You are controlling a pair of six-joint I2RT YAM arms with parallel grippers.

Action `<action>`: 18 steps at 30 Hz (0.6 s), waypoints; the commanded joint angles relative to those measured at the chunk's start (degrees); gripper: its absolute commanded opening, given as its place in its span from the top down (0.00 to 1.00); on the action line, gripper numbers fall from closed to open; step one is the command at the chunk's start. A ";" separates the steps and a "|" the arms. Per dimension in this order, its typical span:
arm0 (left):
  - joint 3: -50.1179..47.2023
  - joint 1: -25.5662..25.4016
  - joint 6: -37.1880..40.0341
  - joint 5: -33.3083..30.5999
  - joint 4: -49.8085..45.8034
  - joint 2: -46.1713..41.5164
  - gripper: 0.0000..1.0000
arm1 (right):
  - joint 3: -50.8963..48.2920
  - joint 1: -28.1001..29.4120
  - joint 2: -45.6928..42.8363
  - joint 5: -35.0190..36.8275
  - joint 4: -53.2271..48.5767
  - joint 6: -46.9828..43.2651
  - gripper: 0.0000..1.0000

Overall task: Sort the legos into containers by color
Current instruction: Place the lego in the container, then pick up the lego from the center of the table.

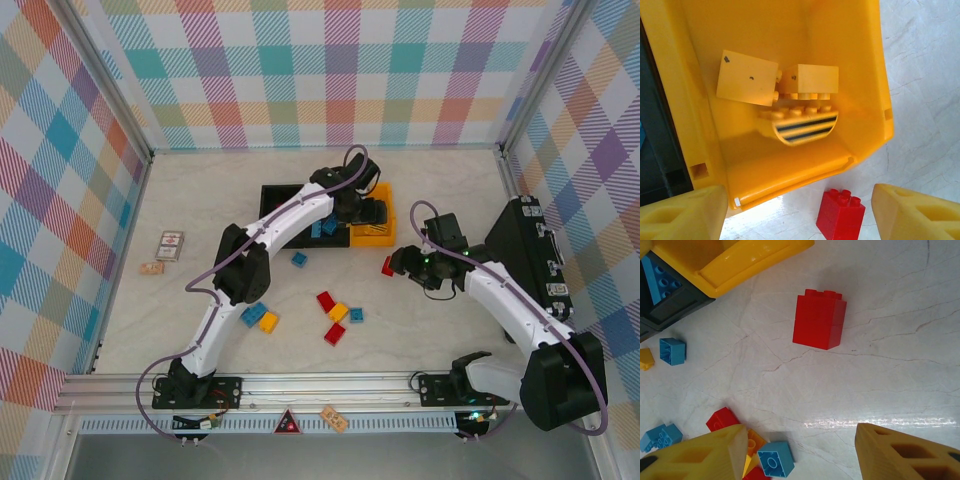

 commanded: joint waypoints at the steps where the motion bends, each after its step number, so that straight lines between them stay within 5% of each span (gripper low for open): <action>1: 0.99 -0.35 -0.04 -0.14 -1.43 -0.63 0.27 | -0.72 -0.47 -0.91 -0.84 0.22 -0.05 0.41; 10: -9.78 -0.48 0.73 -1.71 1.59 -11.17 0.28 | 0.08 -0.51 -0.64 0.63 -0.76 -0.99 0.41; 18: -29.79 0.25 0.60 -1.98 8.33 -25.91 0.28 | 3.39 -0.48 3.30 3.56 -2.13 -2.11 0.41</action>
